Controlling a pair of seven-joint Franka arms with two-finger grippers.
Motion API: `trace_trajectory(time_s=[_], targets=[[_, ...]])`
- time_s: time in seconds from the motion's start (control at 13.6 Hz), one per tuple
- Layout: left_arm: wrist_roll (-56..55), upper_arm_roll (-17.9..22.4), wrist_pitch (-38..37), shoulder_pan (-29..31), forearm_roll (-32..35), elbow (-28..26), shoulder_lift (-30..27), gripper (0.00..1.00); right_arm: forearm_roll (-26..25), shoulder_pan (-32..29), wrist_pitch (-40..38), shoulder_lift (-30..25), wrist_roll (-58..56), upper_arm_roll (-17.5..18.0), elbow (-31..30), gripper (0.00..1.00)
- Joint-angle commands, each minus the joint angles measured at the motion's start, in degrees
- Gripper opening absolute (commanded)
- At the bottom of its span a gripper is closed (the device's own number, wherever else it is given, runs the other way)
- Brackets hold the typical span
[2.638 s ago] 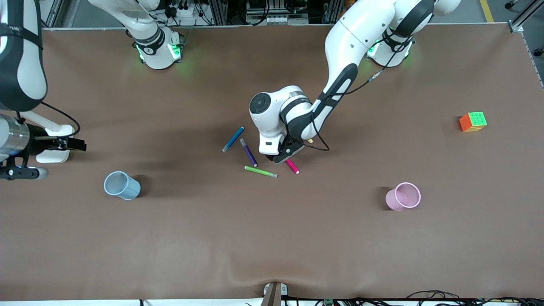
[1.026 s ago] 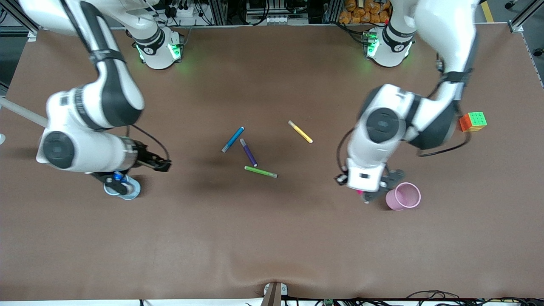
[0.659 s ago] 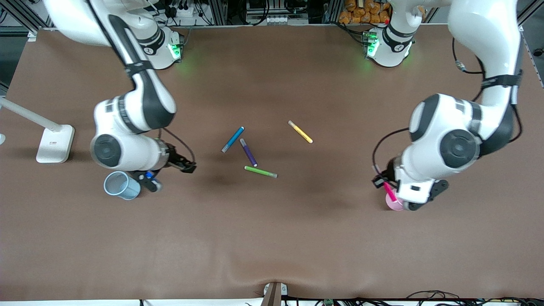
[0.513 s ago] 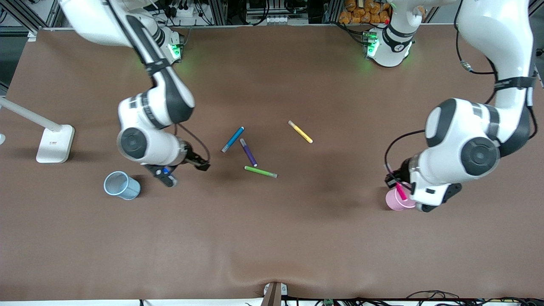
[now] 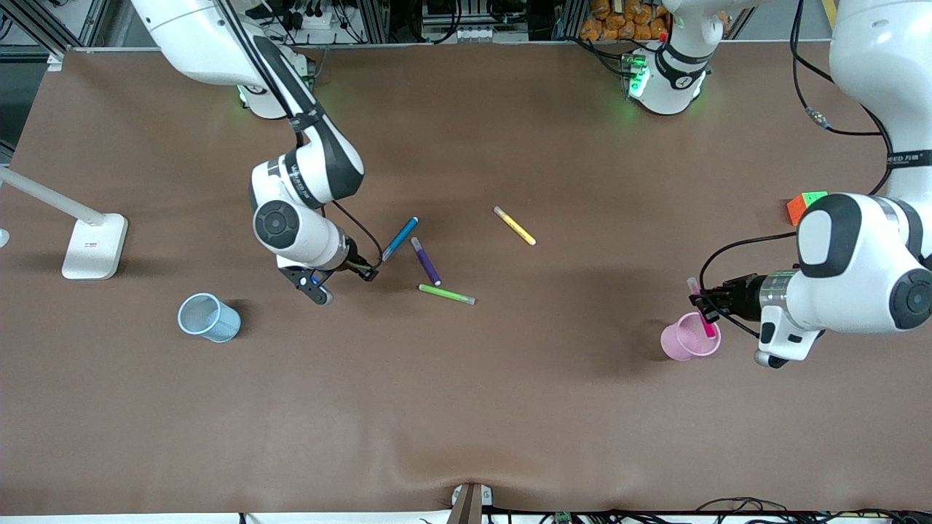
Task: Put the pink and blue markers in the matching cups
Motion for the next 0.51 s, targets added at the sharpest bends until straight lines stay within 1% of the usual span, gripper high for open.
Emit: trace_trajectory(time_s=[0.0, 0.15, 0.29, 0.44], targets=[[1.4, -0.5, -0.9, 1.1, -1.8, 0.2, 0.8, 0.00, 0.9, 2.4, 3.6, 1.1, 2.5, -0.4, -1.7, 0.54], [1.6, 0.0, -0.9, 1.6, -5.9, 0.6, 2.3, 0.00, 0.9, 3.4, 5.4, 2.2, 3.5, -0.4, -2.4, 0.54], [3.3, 0.0, -0.9, 4.1, -9.5, 0.7, 4.0, 0.00, 0.9, 3.9, 7.7, 2.6, 3.8, -0.4, -3.8, 0.54], [5.2, 0.1, -0.9, 4.7, -10.7, 0.7, 4.9, 0.00, 0.9, 4.6, 8.2, 2.6, 4.5, -0.5, -4.6, 0.53]])
